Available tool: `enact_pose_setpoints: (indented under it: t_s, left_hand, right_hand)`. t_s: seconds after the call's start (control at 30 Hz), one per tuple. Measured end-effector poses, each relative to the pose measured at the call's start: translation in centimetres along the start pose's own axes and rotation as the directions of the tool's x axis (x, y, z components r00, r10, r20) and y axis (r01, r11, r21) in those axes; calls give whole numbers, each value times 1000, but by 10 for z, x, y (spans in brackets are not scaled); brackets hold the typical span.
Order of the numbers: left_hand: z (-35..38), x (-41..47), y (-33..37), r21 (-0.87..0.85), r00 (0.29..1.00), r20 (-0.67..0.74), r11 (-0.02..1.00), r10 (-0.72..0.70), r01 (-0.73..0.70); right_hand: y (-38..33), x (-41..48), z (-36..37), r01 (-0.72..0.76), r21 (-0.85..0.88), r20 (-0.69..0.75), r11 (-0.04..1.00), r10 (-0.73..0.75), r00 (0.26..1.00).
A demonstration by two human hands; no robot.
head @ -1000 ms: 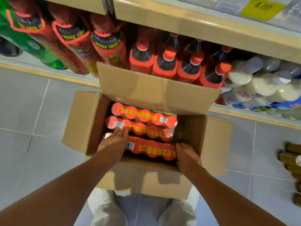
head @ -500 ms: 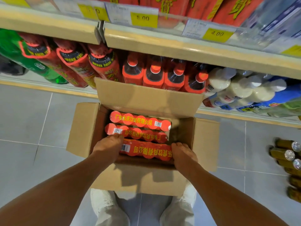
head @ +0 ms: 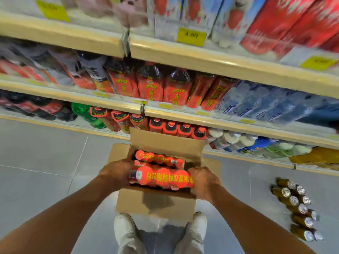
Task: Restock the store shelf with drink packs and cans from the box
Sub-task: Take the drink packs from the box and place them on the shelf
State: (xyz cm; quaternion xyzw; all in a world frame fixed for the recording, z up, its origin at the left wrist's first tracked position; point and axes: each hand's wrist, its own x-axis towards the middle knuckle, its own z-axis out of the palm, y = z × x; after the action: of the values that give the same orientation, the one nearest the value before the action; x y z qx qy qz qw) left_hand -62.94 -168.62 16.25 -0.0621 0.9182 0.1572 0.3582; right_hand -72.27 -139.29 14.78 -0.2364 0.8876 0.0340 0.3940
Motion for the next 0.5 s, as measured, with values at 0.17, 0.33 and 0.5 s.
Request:
enact_pose_setpoints:
  t_s: [0.17,0.33,0.5]
  left_hand:
    - [-87,-87,19,14,997,-33,997,74,-73]
    - [-180,-186,38,15,963,-206,984,176,-176]
    - [-262,-278,41,-108,891,-402,956,210,-274]
  right_hand:
    - [-12,-83,-88,91,-43,-64,995,-94,993]
    - [-29,-179,-182,182,-36,-152,983,-185,971]
    - [-45,-268,-256,222,119,-305,968,-177,936]
